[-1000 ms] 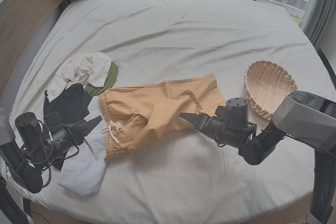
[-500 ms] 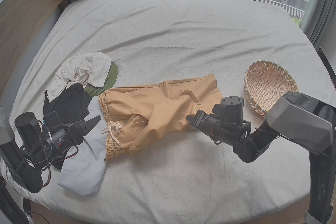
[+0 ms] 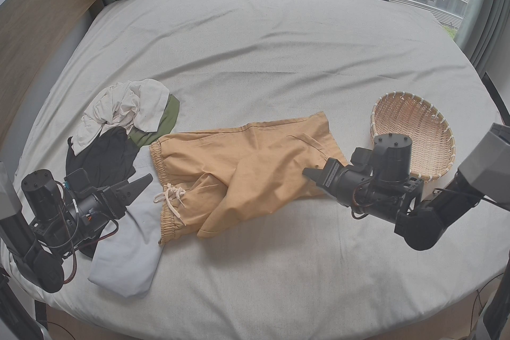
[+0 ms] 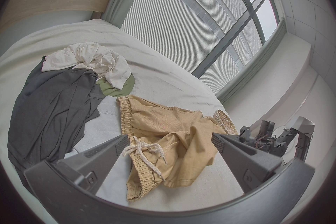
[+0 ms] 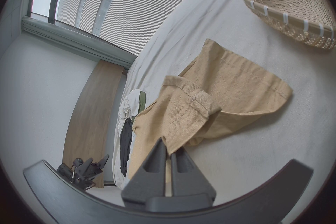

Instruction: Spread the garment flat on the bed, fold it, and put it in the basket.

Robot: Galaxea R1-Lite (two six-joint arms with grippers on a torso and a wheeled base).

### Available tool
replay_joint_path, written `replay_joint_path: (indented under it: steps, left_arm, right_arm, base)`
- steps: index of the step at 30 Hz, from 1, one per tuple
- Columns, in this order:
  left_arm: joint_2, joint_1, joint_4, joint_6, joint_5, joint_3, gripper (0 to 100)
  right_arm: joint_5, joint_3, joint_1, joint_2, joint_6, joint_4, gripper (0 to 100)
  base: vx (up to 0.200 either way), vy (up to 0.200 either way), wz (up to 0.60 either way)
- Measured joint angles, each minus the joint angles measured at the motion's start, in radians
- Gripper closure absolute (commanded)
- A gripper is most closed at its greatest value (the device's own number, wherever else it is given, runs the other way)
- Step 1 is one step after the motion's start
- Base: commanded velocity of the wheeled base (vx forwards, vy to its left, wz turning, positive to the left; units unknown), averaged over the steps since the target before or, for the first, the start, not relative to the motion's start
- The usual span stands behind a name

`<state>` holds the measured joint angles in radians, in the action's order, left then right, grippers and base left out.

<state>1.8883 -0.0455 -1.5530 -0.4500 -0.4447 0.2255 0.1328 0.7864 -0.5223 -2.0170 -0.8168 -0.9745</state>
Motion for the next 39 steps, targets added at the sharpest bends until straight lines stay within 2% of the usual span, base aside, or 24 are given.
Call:
replay_joint_path:
  steps: [14, 24, 28, 34, 39]
  left_arm:
    - [-0.003, 0.003, 0.0, 0.003, 0.0, 0.001, 0]
    - [-0.003, -0.003, 0.0, 0.005, 0.001, -0.004, 0]
    - [-0.003, -0.007, 0.0, 0.006, 0.001, -0.008, 0]
    - [0.006, -0.011, 0.0, 0.01, 0.0, -0.029, 0]
    - [0.04, -0.011, 0.0, 0.062, -0.001, -0.071, 0]
  right_arm:
    - [0.04, -0.127, 0.021, 0.232, -0.011, 0.161, 100]
    - [0.037, -0.194, 0.087, 0.189, 0.073, 0.151, 100]
    - [0.037, -0.198, 0.104, 0.147, 0.079, 0.098, 100]
    - [0.037, -0.175, 0.148, 0.017, 0.114, -0.07, 100]
    - [0.036, -0.138, 0.186, -0.053, 0.143, -0.097, 100]
  base:
    - [0.0, 0.0, 0.0]
    - [0.0, 0.0, 0.0]
    - [0.0, 0.0, 0.0]
    - [0.0, 0.0, 0.0]
    - [0.0, 0.0, 0.0]
